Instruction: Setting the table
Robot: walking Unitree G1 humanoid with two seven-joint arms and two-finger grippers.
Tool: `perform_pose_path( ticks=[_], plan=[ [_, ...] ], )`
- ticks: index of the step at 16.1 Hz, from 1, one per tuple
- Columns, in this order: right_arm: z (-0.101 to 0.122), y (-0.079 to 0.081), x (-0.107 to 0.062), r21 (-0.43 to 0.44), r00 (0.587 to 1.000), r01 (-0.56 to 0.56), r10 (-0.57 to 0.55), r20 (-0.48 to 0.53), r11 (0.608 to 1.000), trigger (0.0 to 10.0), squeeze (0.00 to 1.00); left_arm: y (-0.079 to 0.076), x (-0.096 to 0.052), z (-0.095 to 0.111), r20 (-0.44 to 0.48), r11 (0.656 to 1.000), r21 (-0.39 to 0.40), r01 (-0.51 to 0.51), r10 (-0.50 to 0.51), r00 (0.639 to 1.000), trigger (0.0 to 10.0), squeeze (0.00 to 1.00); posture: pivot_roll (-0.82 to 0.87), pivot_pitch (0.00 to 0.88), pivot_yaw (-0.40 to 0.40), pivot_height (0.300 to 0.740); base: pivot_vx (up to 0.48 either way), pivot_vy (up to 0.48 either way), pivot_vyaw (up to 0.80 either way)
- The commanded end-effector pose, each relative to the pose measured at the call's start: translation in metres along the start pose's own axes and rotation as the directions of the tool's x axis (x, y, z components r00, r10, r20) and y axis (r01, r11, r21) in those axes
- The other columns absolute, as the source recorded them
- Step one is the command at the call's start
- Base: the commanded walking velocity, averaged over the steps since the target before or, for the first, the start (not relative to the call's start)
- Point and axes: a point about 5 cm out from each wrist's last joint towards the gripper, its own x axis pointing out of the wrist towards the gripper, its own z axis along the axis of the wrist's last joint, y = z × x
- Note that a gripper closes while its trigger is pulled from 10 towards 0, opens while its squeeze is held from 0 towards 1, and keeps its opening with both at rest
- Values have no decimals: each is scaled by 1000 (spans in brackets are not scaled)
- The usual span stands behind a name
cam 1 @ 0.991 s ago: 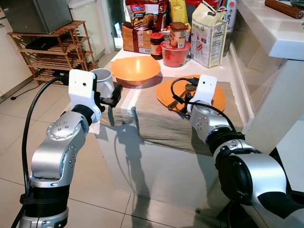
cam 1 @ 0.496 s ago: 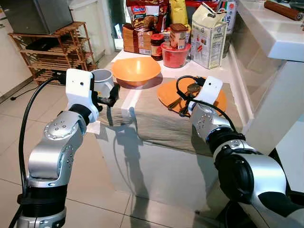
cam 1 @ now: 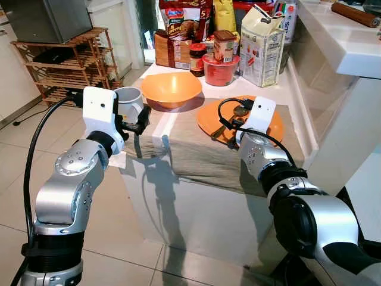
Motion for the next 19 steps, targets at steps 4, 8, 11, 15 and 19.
perform_pose_path(
  ticks=[4,8,11,15,19],
  plan=[
    [-23,-4,-1,-16,997,-7,6,-82,1000,0,0,2,-3,6,22,1000,-2,-13,14,1000,10000,0,20,0,34,740,0,0,0],
    [-1,4,-1,-98,998,-39,44,53,994,0,0,2,-2,6,23,1000,-4,-13,13,1000,10000,0,20,0,31,740,0,0,0],
    [25,14,-4,-116,983,-58,77,167,992,0,0,3,-2,7,24,1000,-2,-15,15,1000,10000,0,18,0,32,740,0,0,0],
    [55,24,-9,-123,950,-86,119,288,989,0,0,3,-1,7,28,1000,-2,-15,15,1000,10000,0,14,0,32,740,0,0,0],
    [112,39,-29,-235,799,-106,224,558,966,0,0,3,0,2,22,1000,4,-26,26,999,10000,0,10,0,31,740,0,0,0]
  ],
)
